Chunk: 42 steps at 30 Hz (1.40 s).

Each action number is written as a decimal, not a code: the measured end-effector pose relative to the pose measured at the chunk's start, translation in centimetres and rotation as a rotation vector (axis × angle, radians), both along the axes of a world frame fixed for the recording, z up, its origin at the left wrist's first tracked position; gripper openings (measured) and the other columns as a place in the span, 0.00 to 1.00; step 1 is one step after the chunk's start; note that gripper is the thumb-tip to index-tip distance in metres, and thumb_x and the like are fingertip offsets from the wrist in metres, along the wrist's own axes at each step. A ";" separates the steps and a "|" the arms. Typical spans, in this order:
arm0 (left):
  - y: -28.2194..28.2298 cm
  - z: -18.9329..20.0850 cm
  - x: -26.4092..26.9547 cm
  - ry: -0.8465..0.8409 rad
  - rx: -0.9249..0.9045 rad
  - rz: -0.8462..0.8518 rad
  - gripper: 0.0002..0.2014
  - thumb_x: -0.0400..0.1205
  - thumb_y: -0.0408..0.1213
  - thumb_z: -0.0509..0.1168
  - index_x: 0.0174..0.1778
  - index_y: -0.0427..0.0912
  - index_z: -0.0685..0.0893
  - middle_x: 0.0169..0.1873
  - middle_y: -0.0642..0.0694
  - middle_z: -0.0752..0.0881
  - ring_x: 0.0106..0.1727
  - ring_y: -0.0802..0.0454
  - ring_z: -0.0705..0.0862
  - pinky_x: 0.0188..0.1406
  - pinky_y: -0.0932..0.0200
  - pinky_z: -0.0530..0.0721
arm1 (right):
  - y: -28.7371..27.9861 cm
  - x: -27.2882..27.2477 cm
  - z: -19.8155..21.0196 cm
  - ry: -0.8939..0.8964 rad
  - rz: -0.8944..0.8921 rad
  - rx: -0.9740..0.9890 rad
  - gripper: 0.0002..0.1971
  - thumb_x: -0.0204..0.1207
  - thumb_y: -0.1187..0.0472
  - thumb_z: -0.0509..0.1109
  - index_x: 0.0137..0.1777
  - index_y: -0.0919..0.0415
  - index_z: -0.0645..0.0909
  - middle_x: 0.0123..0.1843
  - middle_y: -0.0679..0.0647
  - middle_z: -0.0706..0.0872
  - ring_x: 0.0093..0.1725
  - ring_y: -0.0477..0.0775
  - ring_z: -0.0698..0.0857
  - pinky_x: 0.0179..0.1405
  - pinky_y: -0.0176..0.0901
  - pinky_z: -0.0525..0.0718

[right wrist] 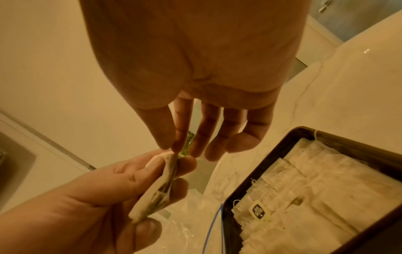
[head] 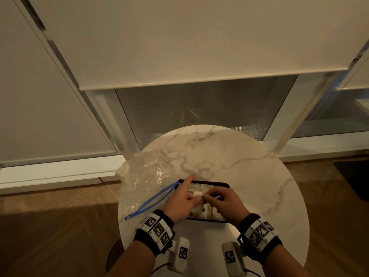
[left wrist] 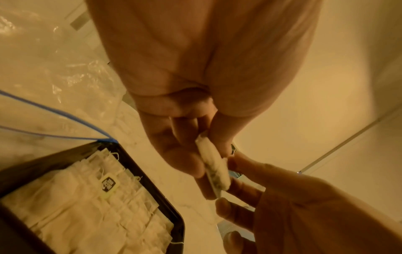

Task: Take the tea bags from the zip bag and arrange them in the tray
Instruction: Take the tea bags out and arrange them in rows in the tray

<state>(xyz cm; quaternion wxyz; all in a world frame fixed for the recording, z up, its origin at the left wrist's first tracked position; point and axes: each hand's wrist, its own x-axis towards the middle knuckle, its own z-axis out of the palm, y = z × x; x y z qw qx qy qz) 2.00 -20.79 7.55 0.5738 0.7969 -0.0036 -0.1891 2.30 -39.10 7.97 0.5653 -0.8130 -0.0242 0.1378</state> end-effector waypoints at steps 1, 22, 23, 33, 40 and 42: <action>0.3 0.2 -0.1 -0.008 -0.005 -0.014 0.37 0.86 0.37 0.67 0.86 0.62 0.56 0.25 0.52 0.73 0.27 0.55 0.73 0.27 0.63 0.76 | 0.3 0.0 0.0 -0.022 -0.001 -0.011 0.05 0.76 0.58 0.76 0.39 0.51 0.87 0.38 0.46 0.90 0.36 0.38 0.85 0.36 0.34 0.80; 4.3 3.2 -1.2 -0.080 -0.054 -0.029 0.19 0.82 0.37 0.72 0.69 0.51 0.81 0.47 0.50 0.93 0.50 0.56 0.91 0.52 0.56 0.90 | 3.2 -1.5 4.5 -0.012 0.058 0.036 0.07 0.75 0.54 0.76 0.42 0.56 0.92 0.39 0.53 0.93 0.43 0.53 0.91 0.51 0.46 0.88; 4.4 3.0 -1.2 -0.102 -0.020 -0.003 0.18 0.82 0.40 0.72 0.67 0.53 0.83 0.49 0.53 0.92 0.52 0.59 0.90 0.57 0.57 0.89 | 3.1 -1.4 4.4 0.005 0.043 0.002 0.06 0.76 0.56 0.76 0.41 0.57 0.91 0.37 0.52 0.92 0.41 0.48 0.90 0.47 0.41 0.87; 5.9 2.5 -0.9 -0.138 0.029 0.009 0.12 0.82 0.38 0.72 0.61 0.47 0.88 0.54 0.54 0.90 0.57 0.60 0.87 0.59 0.67 0.84 | 3.8 -0.9 3.6 0.010 0.043 -0.509 0.05 0.74 0.53 0.77 0.42 0.52 0.91 0.37 0.42 0.89 0.39 0.37 0.85 0.38 0.27 0.78; 6.6 2.0 -1.0 -0.137 0.095 -0.201 0.15 0.80 0.47 0.73 0.62 0.52 0.89 0.52 0.58 0.90 0.56 0.62 0.86 0.64 0.59 0.84 | 5.5 -0.8 4.9 -0.017 0.196 -0.391 0.02 0.72 0.50 0.79 0.38 0.44 0.91 0.35 0.37 0.88 0.36 0.30 0.82 0.36 0.25 0.72; 6.7 2.1 -0.9 -0.113 0.045 -0.226 0.08 0.79 0.46 0.74 0.53 0.54 0.92 0.48 0.55 0.92 0.53 0.59 0.89 0.61 0.52 0.87 | 5.7 -0.6 5.0 -0.044 0.180 -0.355 0.03 0.71 0.50 0.79 0.38 0.45 0.92 0.34 0.39 0.89 0.35 0.32 0.83 0.36 0.27 0.74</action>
